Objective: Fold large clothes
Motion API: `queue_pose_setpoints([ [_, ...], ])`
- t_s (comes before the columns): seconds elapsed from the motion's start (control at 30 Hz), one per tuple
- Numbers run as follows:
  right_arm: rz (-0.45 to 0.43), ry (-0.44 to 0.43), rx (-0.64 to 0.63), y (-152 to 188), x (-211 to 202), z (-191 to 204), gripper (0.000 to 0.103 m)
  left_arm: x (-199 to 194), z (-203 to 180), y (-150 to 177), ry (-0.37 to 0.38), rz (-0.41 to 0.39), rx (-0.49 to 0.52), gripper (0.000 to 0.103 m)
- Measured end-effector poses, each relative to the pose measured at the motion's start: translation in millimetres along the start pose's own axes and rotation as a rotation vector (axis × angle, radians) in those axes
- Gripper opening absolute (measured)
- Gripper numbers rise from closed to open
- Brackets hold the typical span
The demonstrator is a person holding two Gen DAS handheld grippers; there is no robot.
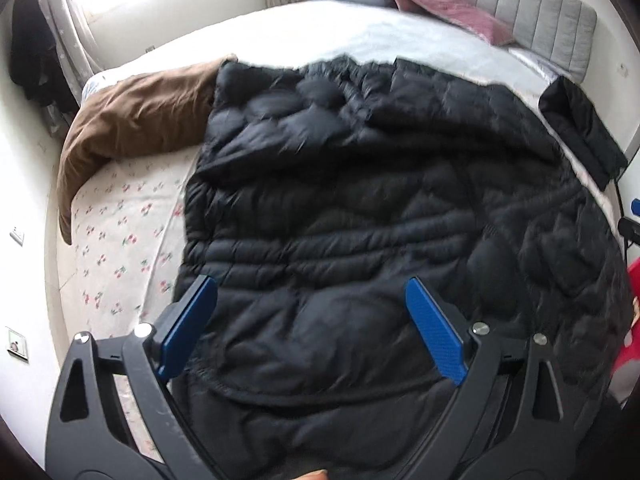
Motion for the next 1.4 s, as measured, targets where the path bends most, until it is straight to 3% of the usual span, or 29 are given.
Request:
queue_pose_setpoints([
  [0.4,0.108,0.011,0.041,52,43,-70,0.085,4,59,93,0.026,0.188,0.07,0.095],
  [0.63,0.154,-0.027,0.079,81,52,-100,0.086,1,56,132,0.224,0.248,-0.004,0.095],
  [0.93,0.204,-0.167,0.223,110,36,-149,0.086,-20,38,152,0.43,0.215,-0.04,0.095],
  [1.2,0.214,-0.213,0.346,126,35,-184,0.086,-35,29,166,0.53,0.202,-0.091,0.082],
  [1.4,0.194,-0.197,0.377,127,35,-198,0.085,-54,18,177,0.664,0.197,-0.139,0.07],
])
Point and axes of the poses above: each gripper's, at about its wrist camera, not at the fingertips, and x roughly the way its jaws point, z to its left, y to its underside, the point moved 10 cm from there along x, roughly the way its jaws point, and after that the axes turned 8 degrees about x, right-handed, at the moved point
